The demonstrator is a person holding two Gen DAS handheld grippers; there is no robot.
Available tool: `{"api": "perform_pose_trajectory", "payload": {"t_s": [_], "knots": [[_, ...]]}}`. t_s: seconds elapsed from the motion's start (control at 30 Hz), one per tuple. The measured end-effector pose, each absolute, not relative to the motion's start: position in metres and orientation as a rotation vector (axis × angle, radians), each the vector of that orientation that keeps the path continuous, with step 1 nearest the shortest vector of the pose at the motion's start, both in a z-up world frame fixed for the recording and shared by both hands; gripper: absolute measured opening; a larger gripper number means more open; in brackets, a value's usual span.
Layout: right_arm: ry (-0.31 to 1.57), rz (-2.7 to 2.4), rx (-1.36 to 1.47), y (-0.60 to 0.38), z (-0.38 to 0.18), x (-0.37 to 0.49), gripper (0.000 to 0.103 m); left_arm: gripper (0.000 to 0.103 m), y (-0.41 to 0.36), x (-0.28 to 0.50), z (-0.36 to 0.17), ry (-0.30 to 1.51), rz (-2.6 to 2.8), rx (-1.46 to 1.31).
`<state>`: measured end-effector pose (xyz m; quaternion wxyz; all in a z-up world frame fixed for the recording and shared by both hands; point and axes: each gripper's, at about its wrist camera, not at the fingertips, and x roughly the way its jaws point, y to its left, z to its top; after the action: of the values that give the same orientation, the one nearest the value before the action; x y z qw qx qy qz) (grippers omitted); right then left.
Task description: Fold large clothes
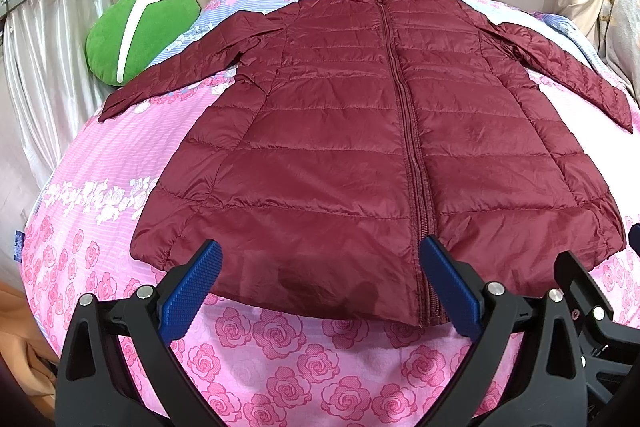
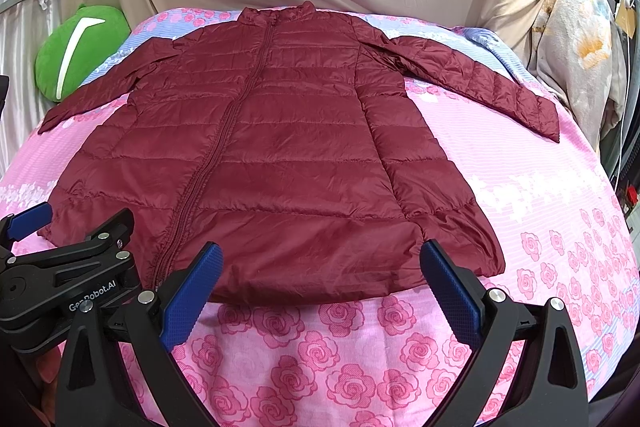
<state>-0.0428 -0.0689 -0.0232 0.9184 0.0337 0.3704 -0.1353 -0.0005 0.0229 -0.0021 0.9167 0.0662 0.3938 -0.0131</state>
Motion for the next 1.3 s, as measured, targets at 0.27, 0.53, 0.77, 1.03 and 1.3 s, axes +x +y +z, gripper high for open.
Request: {"api": "perform_pose_trajectory", "payload": {"t_s": [0.27,0.53,0.77,1.03,1.3], "knots": [[0.762,-0.277,0.071,-0.070,-0.024,-0.041,0.098,0.096,0.024,0.000,-0.005,0.813,-0.025,0.140],[0.760,-0.271,0.065,-0.071,-0.024,-0.036,0.098,0.096,0.019,0.009,-0.006,0.825,-0.018,0.149],[0.779,-0.252,0.079,-0.080,-0.025,-0.022,0.098,0.097,0.010,0.024,-0.008,0.834,-0.016,0.163],[0.788,-0.292,0.228,-0.156,-0.025,0.005,0.098,0.097,0.000,0.055,-0.007,0.831,-0.030,0.181],[0.716,-0.591,0.396,-0.346,-0.024,0.028,0.097,0.097,-0.008,0.094,-0.005,0.808,-0.004,0.220]]}}
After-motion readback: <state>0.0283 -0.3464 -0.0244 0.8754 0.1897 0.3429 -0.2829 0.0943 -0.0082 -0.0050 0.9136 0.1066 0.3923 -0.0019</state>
